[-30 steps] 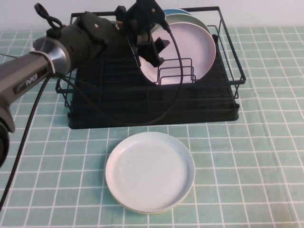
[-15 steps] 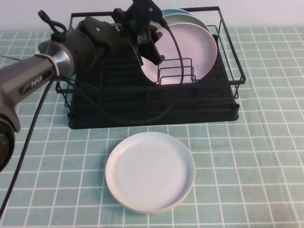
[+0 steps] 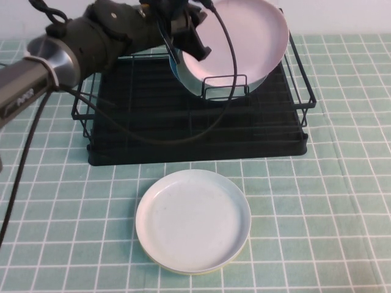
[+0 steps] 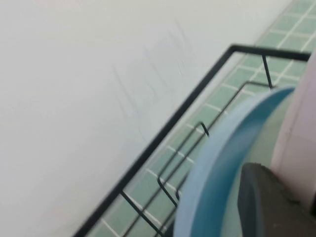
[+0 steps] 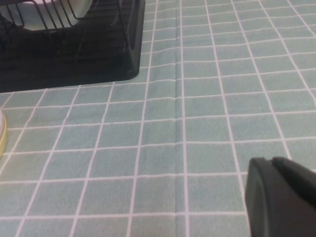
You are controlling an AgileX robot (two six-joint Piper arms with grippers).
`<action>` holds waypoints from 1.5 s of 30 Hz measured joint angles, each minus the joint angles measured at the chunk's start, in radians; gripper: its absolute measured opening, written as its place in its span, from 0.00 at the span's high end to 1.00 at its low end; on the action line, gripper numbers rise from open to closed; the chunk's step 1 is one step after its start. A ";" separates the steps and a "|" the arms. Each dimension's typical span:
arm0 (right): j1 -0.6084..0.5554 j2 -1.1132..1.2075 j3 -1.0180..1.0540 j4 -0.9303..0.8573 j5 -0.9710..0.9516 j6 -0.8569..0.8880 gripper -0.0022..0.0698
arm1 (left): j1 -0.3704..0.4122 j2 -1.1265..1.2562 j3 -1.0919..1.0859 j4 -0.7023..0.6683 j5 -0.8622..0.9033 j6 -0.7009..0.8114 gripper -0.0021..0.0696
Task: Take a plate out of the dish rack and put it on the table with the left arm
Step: Grasp the plate from the shelf, then place the plate from the table
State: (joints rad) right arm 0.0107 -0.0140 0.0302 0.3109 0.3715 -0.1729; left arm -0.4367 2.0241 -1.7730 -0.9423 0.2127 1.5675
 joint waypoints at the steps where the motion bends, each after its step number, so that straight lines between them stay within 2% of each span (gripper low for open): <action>1: 0.000 0.000 0.000 0.000 0.000 0.000 1.00 | 0.000 -0.012 0.000 0.000 0.003 0.000 0.94; 13: 0.000 0.000 0.000 0.000 0.000 0.000 1.00 | 0.000 -0.208 0.000 0.049 0.038 0.011 0.94; 18: 0.000 0.000 0.000 0.000 0.000 0.000 1.00 | 0.000 -0.316 0.000 0.057 0.135 -0.034 0.94; 21: 0.000 0.000 0.000 0.000 0.000 0.000 1.00 | 0.000 -0.383 -0.002 0.111 0.262 -0.174 0.94; 29: 0.000 0.000 0.000 0.002 0.000 0.000 1.00 | 0.000 -0.469 -0.003 0.551 0.688 -0.828 0.94; 31: 0.000 0.000 0.000 0.002 0.000 0.000 1.00 | 0.020 -0.469 0.034 0.585 0.724 -0.925 0.94; 34: 0.000 0.000 0.000 0.002 0.000 0.000 1.00 | 0.073 -0.469 0.117 0.528 0.779 -0.987 0.94; 38: 0.000 0.000 0.000 0.002 0.000 0.000 1.00 | 0.150 -0.467 0.277 0.342 0.862 -0.952 0.94; 41: 0.000 0.000 0.000 0.002 0.000 0.000 1.00 | 0.171 -0.467 0.412 0.227 0.880 -0.920 0.94; 45: 0.000 0.000 0.000 0.002 0.000 0.000 1.00 | 0.177 -0.467 0.548 0.181 0.874 -0.892 0.94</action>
State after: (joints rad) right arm 0.0107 -0.0140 0.0302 0.3130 0.3715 -0.1729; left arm -0.2601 1.5572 -1.2247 -0.7612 1.0864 0.6758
